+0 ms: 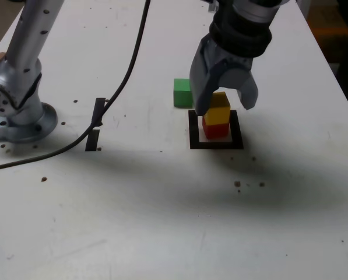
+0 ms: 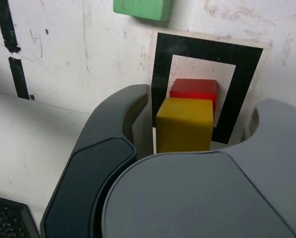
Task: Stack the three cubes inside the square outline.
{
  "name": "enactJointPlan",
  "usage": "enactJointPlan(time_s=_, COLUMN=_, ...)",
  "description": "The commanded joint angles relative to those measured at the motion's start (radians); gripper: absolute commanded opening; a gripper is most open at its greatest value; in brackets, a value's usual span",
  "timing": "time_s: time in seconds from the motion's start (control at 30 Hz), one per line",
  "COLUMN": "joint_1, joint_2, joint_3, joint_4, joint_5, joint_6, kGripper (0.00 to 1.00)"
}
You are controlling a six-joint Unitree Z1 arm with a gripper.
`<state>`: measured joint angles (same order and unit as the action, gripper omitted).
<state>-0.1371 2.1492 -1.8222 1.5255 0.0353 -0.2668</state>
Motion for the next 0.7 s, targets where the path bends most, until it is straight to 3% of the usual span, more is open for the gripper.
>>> enactJointPlan(time_s=0.0, joint_1=0.004, joint_2=-0.047, joint_3=0.015, joint_4=0.009, joint_5=0.012, joint_6=0.002, kGripper=0.99)
enactJointPlan(time_s=0.23, joint_1=0.01, joint_2=-0.264, joint_3=0.125, joint_4=0.034, joint_5=0.066, joint_6=0.021, kGripper=1.0)
enactJointPlan(time_s=0.33, joint_1=0.036, joint_2=-0.355, joint_3=0.193, joint_4=0.035, joint_5=0.067, joint_6=0.085, kGripper=1.0)
enactJointPlan(time_s=0.43, joint_1=0.073, joint_2=-0.383, joint_3=0.25, joint_4=0.022, joint_5=0.06, joint_6=0.156, kGripper=1.0)
enactJointPlan(time_s=0.53, joint_1=0.116, joint_2=-0.379, joint_3=0.32, joint_4=-0.031, joint_5=0.049, joint_6=0.207, kGripper=1.0)
enactJointPlan(time_s=0.67, joint_1=0.177, joint_2=-0.347, joint_3=0.428, joint_4=-0.178, joint_5=0.039, joint_6=0.243, kGripper=1.0)
